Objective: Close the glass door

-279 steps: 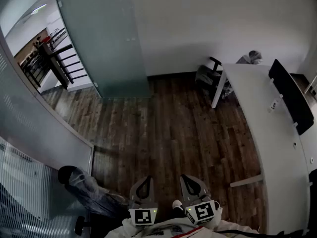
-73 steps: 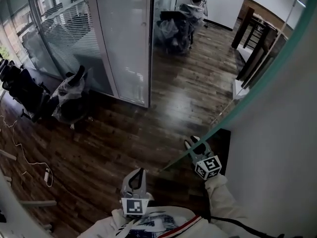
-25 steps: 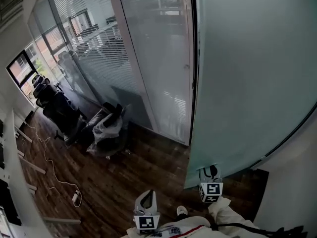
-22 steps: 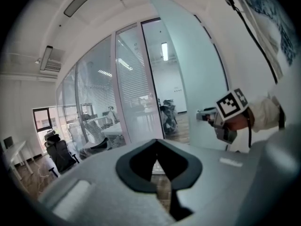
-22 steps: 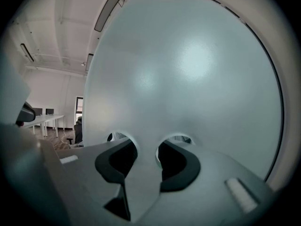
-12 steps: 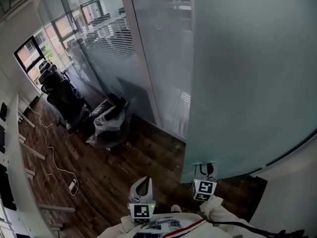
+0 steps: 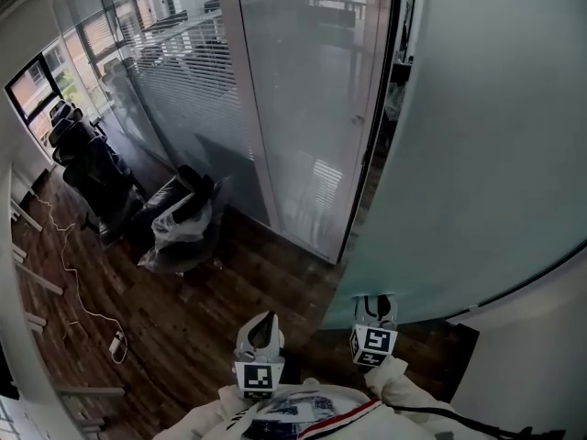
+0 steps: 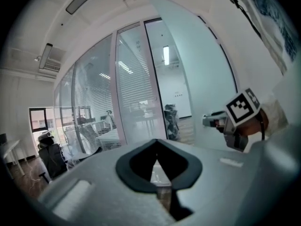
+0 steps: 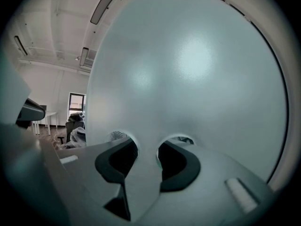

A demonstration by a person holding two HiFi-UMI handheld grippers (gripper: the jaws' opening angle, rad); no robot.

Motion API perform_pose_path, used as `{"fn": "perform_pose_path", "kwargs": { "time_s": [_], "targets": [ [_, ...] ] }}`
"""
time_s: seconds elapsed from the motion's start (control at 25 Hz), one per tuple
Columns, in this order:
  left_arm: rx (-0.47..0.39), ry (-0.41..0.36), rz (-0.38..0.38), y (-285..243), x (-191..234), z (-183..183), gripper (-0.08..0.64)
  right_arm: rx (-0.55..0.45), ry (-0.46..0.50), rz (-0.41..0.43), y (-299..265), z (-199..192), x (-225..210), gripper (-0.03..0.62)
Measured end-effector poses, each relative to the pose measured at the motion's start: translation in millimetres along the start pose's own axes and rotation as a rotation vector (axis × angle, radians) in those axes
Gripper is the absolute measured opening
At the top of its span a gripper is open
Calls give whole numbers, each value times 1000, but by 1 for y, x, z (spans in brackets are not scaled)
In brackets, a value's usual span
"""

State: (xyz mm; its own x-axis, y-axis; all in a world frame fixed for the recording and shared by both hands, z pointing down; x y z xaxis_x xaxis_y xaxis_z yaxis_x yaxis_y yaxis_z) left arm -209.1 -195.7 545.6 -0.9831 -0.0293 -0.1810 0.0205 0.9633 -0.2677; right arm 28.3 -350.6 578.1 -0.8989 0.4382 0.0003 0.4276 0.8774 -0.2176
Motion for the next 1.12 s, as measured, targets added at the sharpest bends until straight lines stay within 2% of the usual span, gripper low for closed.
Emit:
{"fn": "perform_pose_path", "kwargs": {
  "time_s": [0.28, 0.4, 0.56, 0.68, 0.88, 1.12],
  "targets": [
    [-26, 8, -86, -49, 42, 24, 3, -8, -9, -54, -29, 9, -1, 140],
    [-26, -23, -99, -73, 64, 17, 3, 13, -22, -70, -44, 14, -6, 140],
    [-42, -7, -141, -103, 87, 19, 3, 28, -28, -115, -65, 15, -12, 139],
    [-32, -36, -150, -122, 106, 19, 3, 24, -28, -150, -81, 16, -15, 138],
    [-39, -17, -193, -145, 133, 9, 3, 28, -40, -177, -106, 18, -21, 140],
    [-40, -59, -240, -167, 161, 15, 3, 12, -25, -253, -132, 26, -30, 138]
  ]
}}
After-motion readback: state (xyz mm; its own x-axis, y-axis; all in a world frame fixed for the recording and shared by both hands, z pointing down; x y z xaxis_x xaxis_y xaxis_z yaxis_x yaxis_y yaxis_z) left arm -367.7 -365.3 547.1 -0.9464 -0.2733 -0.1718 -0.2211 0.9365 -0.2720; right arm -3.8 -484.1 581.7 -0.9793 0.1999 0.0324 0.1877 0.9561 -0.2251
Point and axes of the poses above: the fingertips, and each gripper's own axes: y backward along the fingers, x to its left, z out of its top, the point moved 10 cm from there along y, backward along the fingers, and after that the axes turned 4 degrees about x, right-handed, at the moved point
